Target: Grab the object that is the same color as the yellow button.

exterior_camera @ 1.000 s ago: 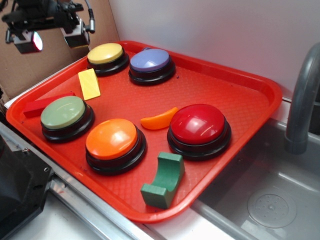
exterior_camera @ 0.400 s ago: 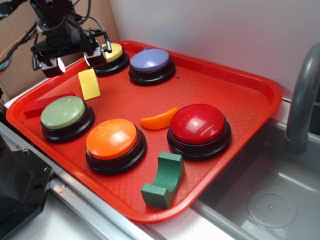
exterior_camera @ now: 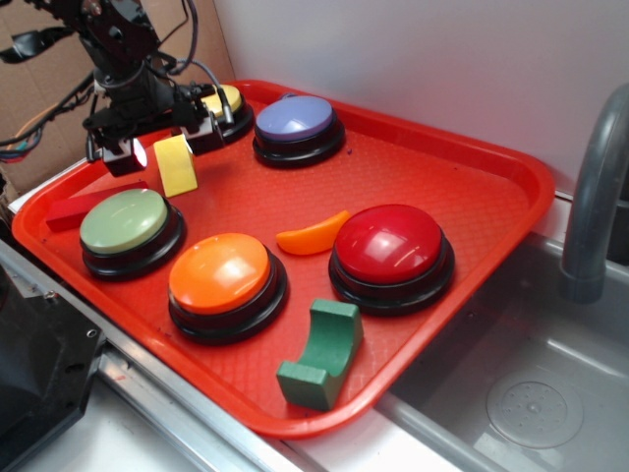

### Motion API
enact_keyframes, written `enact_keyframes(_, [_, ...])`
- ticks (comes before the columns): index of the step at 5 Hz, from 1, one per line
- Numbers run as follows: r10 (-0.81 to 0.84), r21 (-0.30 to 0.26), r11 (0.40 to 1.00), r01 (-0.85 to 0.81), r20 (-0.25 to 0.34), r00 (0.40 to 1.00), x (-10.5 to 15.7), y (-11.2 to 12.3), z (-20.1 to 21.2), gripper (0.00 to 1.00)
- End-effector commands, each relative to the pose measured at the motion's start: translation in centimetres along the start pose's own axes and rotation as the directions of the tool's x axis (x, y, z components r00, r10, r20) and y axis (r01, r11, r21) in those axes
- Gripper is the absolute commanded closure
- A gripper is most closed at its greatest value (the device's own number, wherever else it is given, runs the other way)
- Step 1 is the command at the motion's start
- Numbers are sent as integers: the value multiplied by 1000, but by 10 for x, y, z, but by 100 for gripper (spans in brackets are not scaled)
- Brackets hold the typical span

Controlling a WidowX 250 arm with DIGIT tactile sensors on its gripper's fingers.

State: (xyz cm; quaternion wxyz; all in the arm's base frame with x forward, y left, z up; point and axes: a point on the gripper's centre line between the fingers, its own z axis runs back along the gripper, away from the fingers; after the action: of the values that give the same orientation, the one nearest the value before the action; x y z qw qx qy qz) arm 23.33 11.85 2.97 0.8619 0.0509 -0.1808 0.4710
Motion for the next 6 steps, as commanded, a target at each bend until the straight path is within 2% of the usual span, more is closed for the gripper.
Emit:
enact_keyframes(1, [8,0,1000,-8,11,1000,15,7,-10,0])
enact_keyframes(2, [10,-1,1000,-10,28,1000,14,6,-11,78])
enact_keyframes(3, [-5,-4,1000,5,38,999,13,5,-11,100])
enact_keyframes(4, [-3,9,1000,3,44,999,14,5,-10,100])
enact_keyframes(5, [-82,112,991,73,85,993,18,1,6,100])
enact_keyframes(6, [-93,83,992,94,-16,996,28,-2,43,100])
